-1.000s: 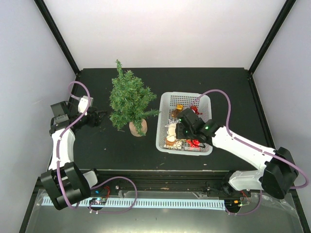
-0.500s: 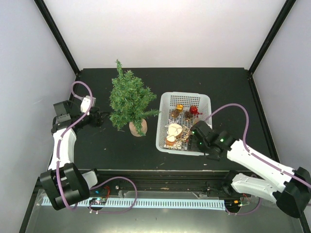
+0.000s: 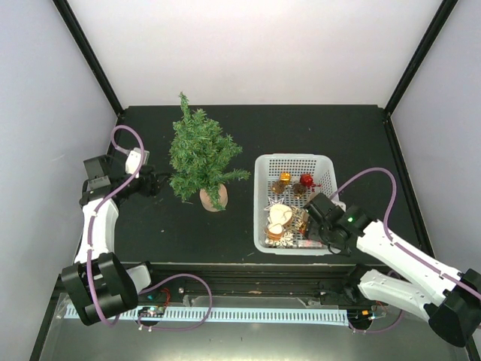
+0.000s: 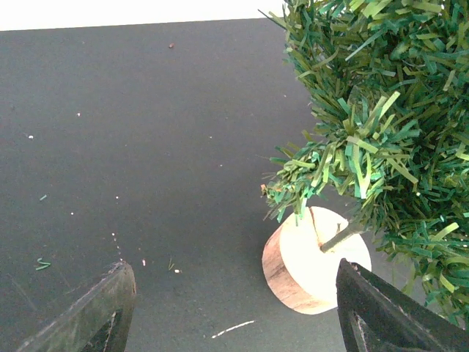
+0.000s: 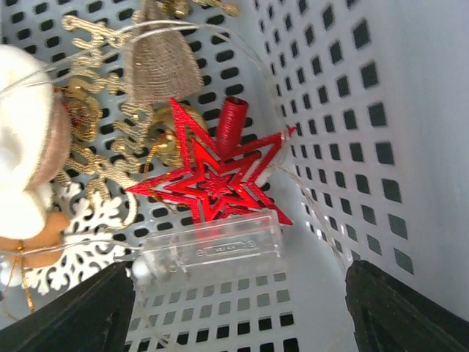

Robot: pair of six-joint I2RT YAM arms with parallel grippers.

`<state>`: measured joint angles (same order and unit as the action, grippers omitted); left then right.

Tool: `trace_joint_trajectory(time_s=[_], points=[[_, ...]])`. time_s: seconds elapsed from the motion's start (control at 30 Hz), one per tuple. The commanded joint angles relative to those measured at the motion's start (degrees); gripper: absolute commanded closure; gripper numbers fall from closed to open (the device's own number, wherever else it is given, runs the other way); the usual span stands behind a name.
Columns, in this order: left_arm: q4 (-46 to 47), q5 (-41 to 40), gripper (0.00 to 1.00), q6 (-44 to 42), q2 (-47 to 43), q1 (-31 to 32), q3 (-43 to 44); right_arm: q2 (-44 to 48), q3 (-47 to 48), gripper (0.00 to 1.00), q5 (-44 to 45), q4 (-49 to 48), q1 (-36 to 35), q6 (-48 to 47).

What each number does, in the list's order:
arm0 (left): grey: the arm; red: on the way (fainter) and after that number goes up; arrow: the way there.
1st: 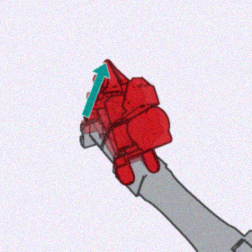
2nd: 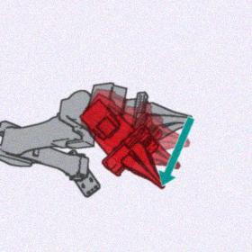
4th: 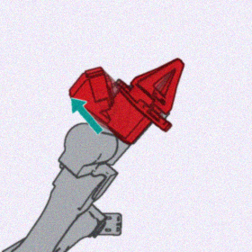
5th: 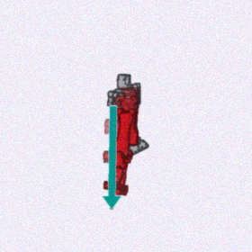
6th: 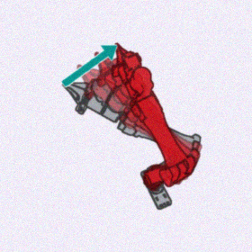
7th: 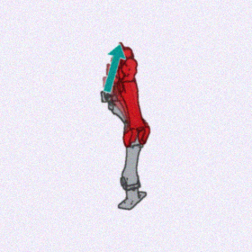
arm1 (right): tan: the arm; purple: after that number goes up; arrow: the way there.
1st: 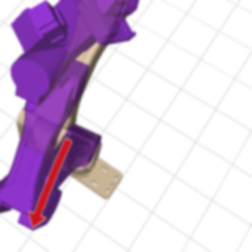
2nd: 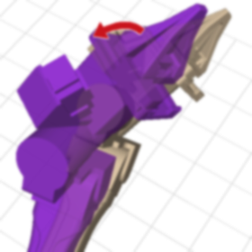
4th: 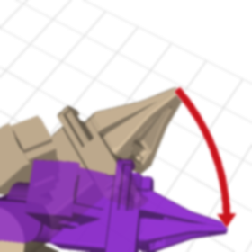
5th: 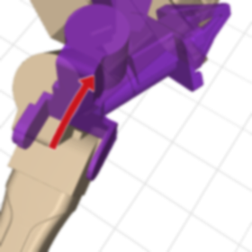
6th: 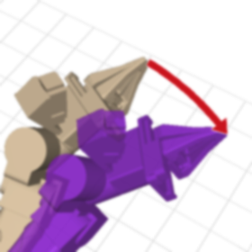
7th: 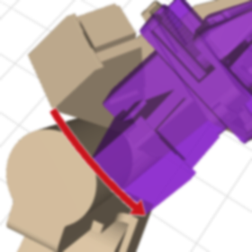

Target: Decorate the small christmas tree

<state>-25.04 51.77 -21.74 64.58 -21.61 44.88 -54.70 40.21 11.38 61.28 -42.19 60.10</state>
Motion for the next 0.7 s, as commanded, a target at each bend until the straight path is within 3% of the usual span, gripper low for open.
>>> trace_joint_trajectory(time_s=[0.0,0.3,0.67], points=[[0.58,0.02,0.25,1.21,1.11,0.34,3.83,-1.67,4.9,0.2,-1.55,-3.24,0.28,-5.68],[0.12,0.43,0.25,1.38,3.58,1.12,5.13,-14.39,16.51,0.31,-10.42,-10.78,0.21,-17.3],[1.85,0.18,0.25,2.8,6.34,2.29,5.68,-22.69,14.51,0.34,-11.74,-15.41,0.28,-19.09]])
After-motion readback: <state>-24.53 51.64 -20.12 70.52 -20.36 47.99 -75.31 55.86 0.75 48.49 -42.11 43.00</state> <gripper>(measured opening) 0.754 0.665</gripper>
